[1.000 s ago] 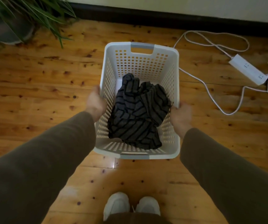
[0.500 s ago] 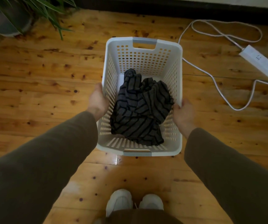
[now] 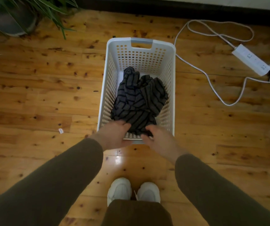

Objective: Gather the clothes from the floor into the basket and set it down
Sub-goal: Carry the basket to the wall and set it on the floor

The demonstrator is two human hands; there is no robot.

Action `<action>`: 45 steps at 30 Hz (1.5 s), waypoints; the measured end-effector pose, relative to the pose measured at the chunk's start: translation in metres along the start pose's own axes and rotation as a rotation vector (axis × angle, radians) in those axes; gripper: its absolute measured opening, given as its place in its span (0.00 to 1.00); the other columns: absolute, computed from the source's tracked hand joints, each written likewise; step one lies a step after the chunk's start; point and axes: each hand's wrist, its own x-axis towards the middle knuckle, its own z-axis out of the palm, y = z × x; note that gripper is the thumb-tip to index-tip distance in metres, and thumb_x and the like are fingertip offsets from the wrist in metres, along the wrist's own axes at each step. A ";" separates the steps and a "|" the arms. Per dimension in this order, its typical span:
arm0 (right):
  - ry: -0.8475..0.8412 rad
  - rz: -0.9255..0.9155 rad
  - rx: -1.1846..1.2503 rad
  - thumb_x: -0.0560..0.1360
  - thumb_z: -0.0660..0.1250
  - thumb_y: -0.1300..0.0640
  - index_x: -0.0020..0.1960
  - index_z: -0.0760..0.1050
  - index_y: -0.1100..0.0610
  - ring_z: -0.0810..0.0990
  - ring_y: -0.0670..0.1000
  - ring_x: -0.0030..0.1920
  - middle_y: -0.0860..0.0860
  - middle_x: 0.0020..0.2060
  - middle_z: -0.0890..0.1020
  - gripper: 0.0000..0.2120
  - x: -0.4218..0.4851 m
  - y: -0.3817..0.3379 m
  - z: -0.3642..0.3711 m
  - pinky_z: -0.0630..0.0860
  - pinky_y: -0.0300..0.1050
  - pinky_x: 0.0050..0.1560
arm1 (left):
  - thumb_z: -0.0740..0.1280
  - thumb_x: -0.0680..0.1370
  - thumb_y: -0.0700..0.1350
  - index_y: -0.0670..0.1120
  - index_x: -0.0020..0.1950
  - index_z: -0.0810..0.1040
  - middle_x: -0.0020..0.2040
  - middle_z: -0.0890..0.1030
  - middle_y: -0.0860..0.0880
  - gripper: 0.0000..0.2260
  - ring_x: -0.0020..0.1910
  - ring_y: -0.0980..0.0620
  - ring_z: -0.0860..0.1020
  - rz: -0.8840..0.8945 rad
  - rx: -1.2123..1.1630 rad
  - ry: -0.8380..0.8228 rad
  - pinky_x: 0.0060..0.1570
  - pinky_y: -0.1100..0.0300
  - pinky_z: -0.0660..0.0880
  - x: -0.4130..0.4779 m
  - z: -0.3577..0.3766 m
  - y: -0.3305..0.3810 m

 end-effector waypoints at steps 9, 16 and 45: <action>-0.085 -0.113 -0.404 0.80 0.52 0.51 0.62 0.70 0.57 0.77 0.57 0.56 0.56 0.56 0.79 0.16 -0.002 0.018 0.021 0.71 0.49 0.55 | 0.55 0.80 0.46 0.45 0.61 0.70 0.58 0.78 0.43 0.12 0.54 0.44 0.77 0.088 0.173 -0.059 0.50 0.50 0.76 0.005 0.022 0.005; -0.016 -0.112 -0.400 0.80 0.52 0.53 0.59 0.70 0.57 0.78 0.58 0.53 0.56 0.53 0.80 0.13 0.032 0.012 0.004 0.70 0.49 0.51 | 0.57 0.79 0.41 0.46 0.63 0.67 0.59 0.76 0.44 0.12 0.52 0.44 0.79 0.032 0.166 -0.003 0.47 0.51 0.77 0.031 0.003 -0.013; 0.202 -0.039 -0.445 0.79 0.55 0.60 0.57 0.69 0.58 0.73 0.60 0.58 0.58 0.53 0.77 0.08 0.224 0.029 -0.117 0.58 0.60 0.67 | 0.54 0.81 0.46 0.47 0.60 0.67 0.57 0.78 0.45 0.09 0.57 0.45 0.76 -0.085 0.143 0.352 0.54 0.53 0.70 0.195 -0.130 -0.082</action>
